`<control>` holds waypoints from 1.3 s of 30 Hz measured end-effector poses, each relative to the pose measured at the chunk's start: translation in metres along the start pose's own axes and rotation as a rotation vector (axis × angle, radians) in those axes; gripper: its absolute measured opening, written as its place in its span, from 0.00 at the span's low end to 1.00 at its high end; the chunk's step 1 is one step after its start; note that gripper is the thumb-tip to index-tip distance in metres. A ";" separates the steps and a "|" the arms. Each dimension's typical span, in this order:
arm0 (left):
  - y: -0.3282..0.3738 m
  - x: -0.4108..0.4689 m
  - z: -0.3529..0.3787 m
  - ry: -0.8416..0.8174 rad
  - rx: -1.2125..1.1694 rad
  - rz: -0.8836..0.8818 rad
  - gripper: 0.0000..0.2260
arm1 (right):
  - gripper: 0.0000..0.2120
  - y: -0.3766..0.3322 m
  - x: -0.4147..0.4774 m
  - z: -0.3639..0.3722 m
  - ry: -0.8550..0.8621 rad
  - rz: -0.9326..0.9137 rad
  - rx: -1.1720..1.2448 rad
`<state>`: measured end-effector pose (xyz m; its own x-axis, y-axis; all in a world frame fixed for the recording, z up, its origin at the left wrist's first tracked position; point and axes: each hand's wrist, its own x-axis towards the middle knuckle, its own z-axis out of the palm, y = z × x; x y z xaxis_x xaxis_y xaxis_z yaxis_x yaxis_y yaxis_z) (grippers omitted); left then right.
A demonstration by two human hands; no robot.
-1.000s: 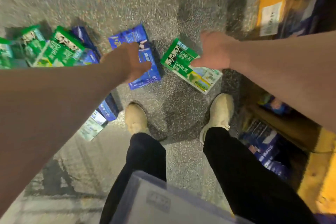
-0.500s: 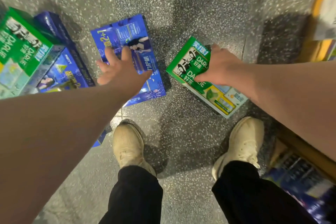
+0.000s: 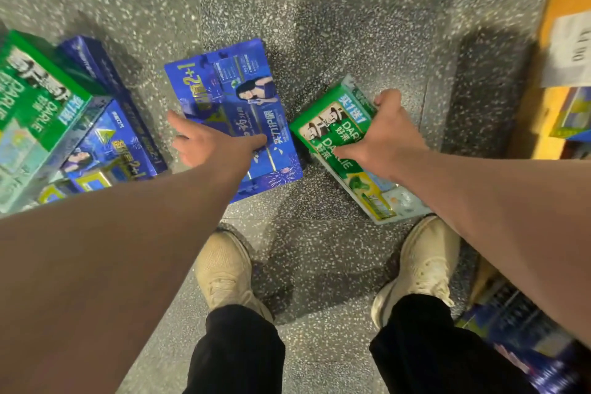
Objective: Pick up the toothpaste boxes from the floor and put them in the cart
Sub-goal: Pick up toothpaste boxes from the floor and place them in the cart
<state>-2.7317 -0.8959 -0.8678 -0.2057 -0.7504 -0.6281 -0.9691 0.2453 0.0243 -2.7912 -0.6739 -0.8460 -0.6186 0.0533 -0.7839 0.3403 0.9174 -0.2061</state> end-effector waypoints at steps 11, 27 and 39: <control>0.024 -0.055 -0.002 -0.113 -0.372 0.280 0.32 | 0.22 -0.074 -0.015 0.008 0.176 0.087 0.200; 0.038 -0.103 -0.004 -0.236 -0.060 0.347 0.50 | 0.06 -0.085 -0.022 -0.017 0.088 0.144 0.588; 0.024 -0.094 -0.009 -0.088 0.355 0.512 0.51 | 0.50 -0.089 -0.026 -0.041 0.151 -0.856 -0.753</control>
<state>-2.7371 -0.8245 -0.8009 -0.6047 -0.4344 -0.6675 -0.6438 0.7601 0.0885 -2.8349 -0.7404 -0.7833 -0.5389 -0.7009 -0.4673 -0.7106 0.6762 -0.1947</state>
